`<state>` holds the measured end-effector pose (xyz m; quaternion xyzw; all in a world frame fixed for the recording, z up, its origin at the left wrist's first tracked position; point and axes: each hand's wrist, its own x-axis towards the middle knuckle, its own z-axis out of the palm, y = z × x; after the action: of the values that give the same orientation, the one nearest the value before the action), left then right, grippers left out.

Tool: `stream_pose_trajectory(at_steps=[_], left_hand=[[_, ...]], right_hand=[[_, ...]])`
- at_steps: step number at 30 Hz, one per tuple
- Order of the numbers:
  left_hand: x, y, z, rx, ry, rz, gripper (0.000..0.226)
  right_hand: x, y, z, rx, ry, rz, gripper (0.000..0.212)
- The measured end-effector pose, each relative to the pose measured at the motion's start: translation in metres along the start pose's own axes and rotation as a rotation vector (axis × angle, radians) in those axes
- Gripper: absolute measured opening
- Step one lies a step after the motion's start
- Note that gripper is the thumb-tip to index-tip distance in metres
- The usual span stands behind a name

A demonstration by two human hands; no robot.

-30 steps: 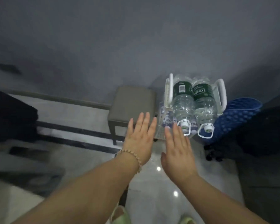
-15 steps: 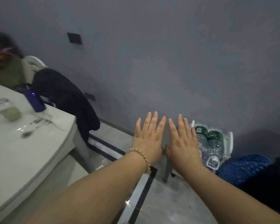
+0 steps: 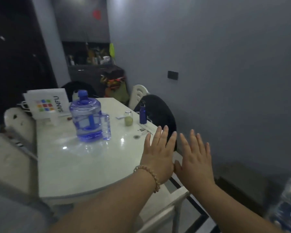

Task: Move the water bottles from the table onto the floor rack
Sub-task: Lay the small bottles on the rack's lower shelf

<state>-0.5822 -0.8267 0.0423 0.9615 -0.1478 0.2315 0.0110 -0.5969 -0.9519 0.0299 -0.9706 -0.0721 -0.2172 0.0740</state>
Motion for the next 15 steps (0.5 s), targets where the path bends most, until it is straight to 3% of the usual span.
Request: stream_pose_trajectory(at_steps=[8, 11, 15], left_hand=[[-0.137, -0.248, -0.027, 0.072, -0.078, -0.151, 0.083], [-0.176, -0.328, -0.043, 0.117, -0.149, -0.163, 0.081], [-0.187, -0.391, -0.053, 0.106, -0.145, -0.195, 0.081]], right_hand=[[-0.013, -0.276, 0.06, 0.135, -0.055, -0.073, 0.082], [-0.016, -0.353, 0.077, 0.155, -0.112, -0.057, 0.081], [-0.009, -0.402, 0.088, 0.121, -0.13, -0.06, 0.08]])
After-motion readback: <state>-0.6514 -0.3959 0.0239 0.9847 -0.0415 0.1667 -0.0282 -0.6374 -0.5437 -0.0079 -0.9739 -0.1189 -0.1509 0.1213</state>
